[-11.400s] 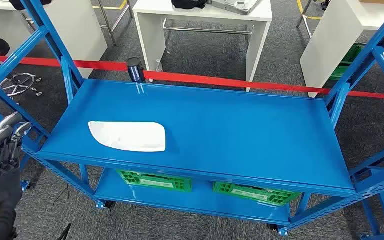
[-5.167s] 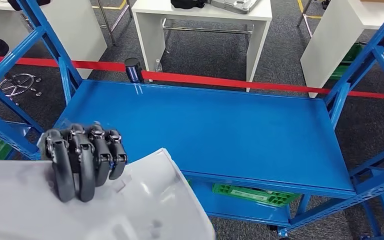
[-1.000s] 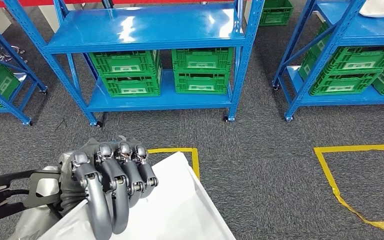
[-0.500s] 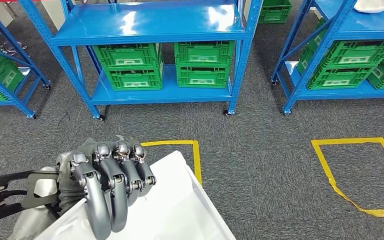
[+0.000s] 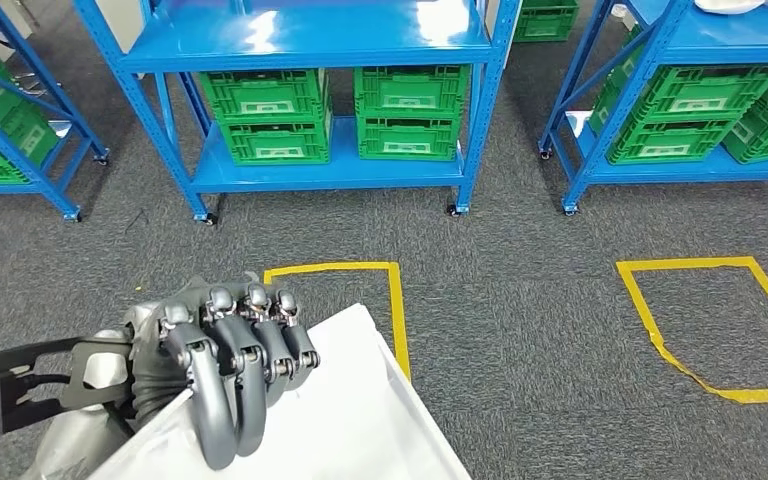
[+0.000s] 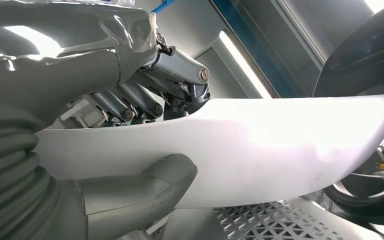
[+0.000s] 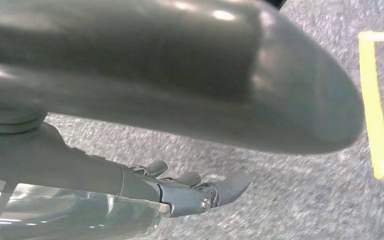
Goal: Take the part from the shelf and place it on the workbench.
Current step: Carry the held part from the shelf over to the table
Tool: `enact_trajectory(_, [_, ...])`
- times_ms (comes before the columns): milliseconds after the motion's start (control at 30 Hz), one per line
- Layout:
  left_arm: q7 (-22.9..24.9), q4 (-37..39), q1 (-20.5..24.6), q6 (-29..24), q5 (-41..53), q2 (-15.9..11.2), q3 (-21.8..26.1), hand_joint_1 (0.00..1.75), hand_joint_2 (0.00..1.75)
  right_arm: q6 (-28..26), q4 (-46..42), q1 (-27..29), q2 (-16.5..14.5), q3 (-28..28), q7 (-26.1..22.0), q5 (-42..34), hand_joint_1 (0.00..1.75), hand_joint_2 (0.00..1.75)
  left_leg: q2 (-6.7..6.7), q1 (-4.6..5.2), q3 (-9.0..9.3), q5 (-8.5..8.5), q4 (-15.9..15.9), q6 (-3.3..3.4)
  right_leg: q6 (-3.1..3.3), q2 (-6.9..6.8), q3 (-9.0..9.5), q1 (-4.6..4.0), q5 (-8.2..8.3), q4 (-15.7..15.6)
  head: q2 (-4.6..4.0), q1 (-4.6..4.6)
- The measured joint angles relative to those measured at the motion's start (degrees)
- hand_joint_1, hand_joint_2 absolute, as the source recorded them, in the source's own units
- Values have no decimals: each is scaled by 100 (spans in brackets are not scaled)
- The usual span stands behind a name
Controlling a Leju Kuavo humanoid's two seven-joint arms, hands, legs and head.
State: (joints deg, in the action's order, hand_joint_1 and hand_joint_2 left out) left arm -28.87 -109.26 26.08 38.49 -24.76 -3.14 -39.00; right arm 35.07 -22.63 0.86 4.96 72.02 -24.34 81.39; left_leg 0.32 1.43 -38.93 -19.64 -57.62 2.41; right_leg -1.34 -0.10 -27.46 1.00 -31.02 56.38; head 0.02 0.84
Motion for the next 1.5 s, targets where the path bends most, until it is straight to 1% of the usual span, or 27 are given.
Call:
enact_trajectory(67, [-5, 45, 1, 7, -1, 2, 2, 169, 175, -16, 70, -1, 15, 0, 32, 4, 0, 0, -22, -22, -63, -213, -137, -83, 90, -19, -97, 34, 119, -10, 0, 0])
enact_trajectory(167, [-9, 89, 0, 9, 0, 1, 20, 169, 175, -16, 137, -9, 11, 0, 43, 9, 0, 0, -36, -117, -247, -1116, -1077, -236, 137, -40, -317, 57, 347, -8, 0, 11])
enact_trajectory(200, [-10, 103, -1, 9, 0, 0, 26, 169, 175, -16, 152, -8, 9, 0, 44, 10, 0, 0, -36, -154, -279, -1277, -1438, -271, 127, -41, -408, 59, 427, -3, 0, 14])
enact_trajectory(267, [-11, 131, -2, 9, 0, -1, 30, 169, 175, -16, 178, -6, 10, 0, 44, 9, 0, 0, -35, -211, -132, -1173, -1722, -309, 93, -42, -598, 69, 581, 6, 0, 14])
enact_trajectory(333, [-11, 146, 4, 9, 0, 4, 32, 169, 175, -16, 199, -8, 10, 0, 45, 9, 0, 0, -40, -239, 418, -910, -1215, -303, 49, -39, -755, 79, 722, 10, 0, 16])
enact_trajectory(400, [-12, 150, 34, 9, -1, 21, 35, 169, 175, -16, 217, -7, 10, 0, 45, 8, 0, 0, -47, -218, 1140, -1015, -271, -260, -16, -33, -841, 77, 843, 8, 0, 13])
enact_trajectory(433, [-14, 151, 52, 9, -3, 31, 37, 169, 175, -16, 223, -9, 11, 0, 45, 8, 0, 0, -49, -193, 1362, -1115, 61, -232, -57, -32, -863, 82, 908, -5, 0, 14])
enact_trajectory(467, [-15, 153, 66, 9, -5, 37, 38, 169, 175, -17, 229, -10, 16, 0, 47, 8, 0, 0, -47, -164, 1452, -1181, 246, -202, -101, -32, -884, 90, 973, -24, 0, 14])
enact_trajectory(533, [-16, 163, 72, 9, -9, 43, 38, 169, 175, -33, 252, -6, 20, -1, 56, 9, 0, 0, -26, -134, 1355, -1062, 313, -110, -171, -33, -938, 113, 1063, -60, 0, 10])
enact_trajectory(567, [-16, 170, 74, 7, -10, 46, 38, 169, 175, -53, 267, 1, 23, -1, 67, 14, 0, 0, -15, -131, 1285, -971, 340, -46, -158, -31, -992, 116, 964, 12, 0, -1])
enact_trajectory(633, [-15, 192, 74, 2, -11, 54, 34, 169, 175, -102, 298, 12, 30, -1, 95, 26, 0, 0, 1, -120, 1111, -772, 366, 55, -58, -24, -1171, 113, 470, 496, 0, -26])
enact_trajectory(700, [-13, 228, 71, -2, -11, 53, 30, 169, 175, -129, 315, 9, 47, 0, 113, 35, 0, 0, 0, -78, 883, -594, 351, 98, -12, -17, -1358, 99, -23, 1314, 0, -41])
enact_trajectory(733, [-11, 252, 70, -2, -11, 52, 27, 169, 175, -134, 320, 7, 56, 0, 116, 36, 0, 0, 1, -59, 759, -506, 336, 106, -45, -16, -1396, 95, -107, 1659, 0, -42])
enact_trajectory(767, [-11, 275, 69, -2, -11, 51, 24, 169, 175, -140, 326, 6, 60, 0, 119, 37, 0, 0, 1, -48, 637, -429, 314, 105, -106, -15, -1350, 94, -49, 1823, 0, -42])
enact_trajectory(833, [-10, 316, 71, -6, -13, 52, 14, 169, 175, -182, 341, -1, 62, 4, 163, 21, 0, 0, 0, -44, 388, -290, 234, 83, -219, -16, -956, 96, 206, 1549, 0, -43])
enact_trajectory(867, [-8, 331, 72, -15, -14, 56, 6, 169, 175, -205, 348, -10, 62, 9, 201, 8, 0, 0, -1, -41, 274, -237, 171, 62, -225, -17, -607, 95, 234, 1147, 0, -44])
enact_trajectory(933, [2, 351, 83, -48, -15, 64, -16, 169, 175, -234, 360, -42, 68, 27, 308, -31, 0, 0, 10, -32, 107, -150, 40, 9, -147, -8, -7, 71, 38, 294, 0, -38])
enact_trajectory(967, [9, 360, 86, -64, -15, 68, -29, 169, 175, -241, 371, -57, 68, 48, 423, -63, 0, 0, 19, -33, 61, -99, 6, -24, -94, -4, 134, 49, -61, 59, 0, -36])
enact_trajectory(1033, [22, 386, 87, -86, -15, 63, -55, 169, 175, -271, 399, -65, 55, 109, 716, -128, 0, 0, 23, -51, 7, -12, -8, -95, -7, -5, 77, 43, -39, -9, 0, -35])
enact_trajectory(1100, [32, 416, 86, -104, -11, 49, -68, 169, 175, -301, 416, -62, 37, 155, 875, -149, 0, 0, 1, -82, -73, -266, -165, -175, 81, -25, -36, 66, 87, -7, 0, -26])
enact_trajectory(1133, [35, 433, 86, -115, -8, 42, -72, 169, 175, -307, 421, -67, 25, 167, 888, -148, 0, 0, -7, -107, -133, -559, -399, -218, 109, -34, -108, 70, 163, -5, 0, -19])
enact_trajectory(1200, [38, 469, 86, -133, 3, 29, -82, 169, 175, -313, 426, -77, 5, 192, 895, -149, 0, 0, -10, -146, -252, -1124, -1095, -290, 133, -39, -273, 64, 318, 2, 0, -4])
enact_trajectory(1233, [34, 495, 86, -140, 10, 23, -92, 169, 175, -318, 431, -78, -7, 205, 897, -148, 0, 0, -9, -163, -276, -1242, -1424, -310, 129, -39, -364, 61, 399, 10, 0, -3])
enact_trajectory(1300, [17, 549, 88, -159, 29, 14, -110, 169, 175, -338, 439, -79, -21, 225, 898, -148, 0, 0, -10, -183, -96, -1072, -1599, -311, 110, -38, -557, 54, 552, 30, 0, -2])
enact_trajectory(1367, [-6, 588, 108, -182, 57, 14, -117, 169, 175, -355, 446, -84, -42, 238, 898, -148, 0, 0, -23, -175, 475, -859, -982, -249, 86, -35, -717, 46, 690, 40, 0, -3])
enact_trajectory(1433, [-28, 609, 157, -196, 76, 19, -120, 169, 175, -358, 452, -90, -71, 246, 893, -147, 0, 0, -37, -139, 1077, -978, -133, -167, 34, -31, -799, 41, 810, 35, 0, -7])
enact_trajectory(1500, [-49, 627, 202, -198, 77, 16, -120, 169, 175, -345, 456, -95, -86, 250, 887, -137, 0, 0, -41, -89, 1248, -1077, 222, -104, -43, -34, -826, 65, 923, 4, 0, 4])
